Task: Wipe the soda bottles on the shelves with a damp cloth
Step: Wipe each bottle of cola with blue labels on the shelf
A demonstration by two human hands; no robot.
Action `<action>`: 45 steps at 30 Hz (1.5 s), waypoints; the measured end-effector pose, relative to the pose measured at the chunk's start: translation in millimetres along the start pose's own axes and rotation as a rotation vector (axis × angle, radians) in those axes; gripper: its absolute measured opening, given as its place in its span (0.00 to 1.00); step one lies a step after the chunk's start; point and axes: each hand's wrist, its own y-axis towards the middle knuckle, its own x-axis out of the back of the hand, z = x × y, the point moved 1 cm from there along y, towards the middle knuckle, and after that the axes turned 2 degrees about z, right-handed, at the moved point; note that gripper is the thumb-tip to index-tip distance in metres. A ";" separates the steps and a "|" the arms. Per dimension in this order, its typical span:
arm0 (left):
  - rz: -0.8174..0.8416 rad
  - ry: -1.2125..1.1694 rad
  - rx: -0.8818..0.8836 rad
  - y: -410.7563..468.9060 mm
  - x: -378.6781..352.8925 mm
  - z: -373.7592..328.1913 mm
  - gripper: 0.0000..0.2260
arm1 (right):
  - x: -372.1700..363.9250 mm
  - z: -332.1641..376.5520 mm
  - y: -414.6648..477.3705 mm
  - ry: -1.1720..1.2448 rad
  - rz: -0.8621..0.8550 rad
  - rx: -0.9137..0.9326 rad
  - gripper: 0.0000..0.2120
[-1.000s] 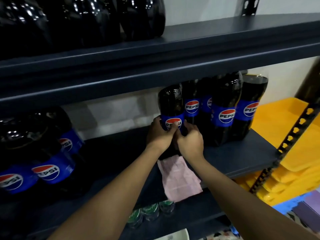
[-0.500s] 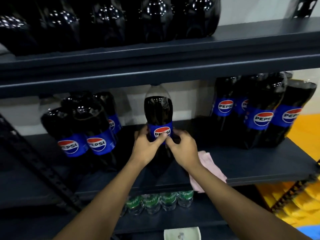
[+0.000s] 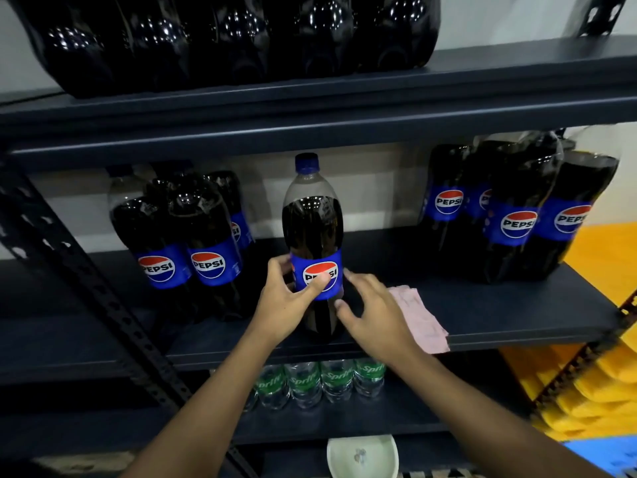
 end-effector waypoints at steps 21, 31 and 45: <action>-0.008 -0.029 0.042 -4.5 -3.6 -5.6 0.35 | -2.5 -86.0 6.8 -0.597 0.306 -0.315 0.26; 0.018 0.092 0.034 -1.1 -6.9 -8.4 0.39 | 3.7 32.8 -15.6 0.311 0.020 -0.114 0.26; 0.134 0.090 0.070 -6.7 -3.0 -15.2 0.42 | 57.9 135.5 96.5 -0.015 -0.414 0.296 0.19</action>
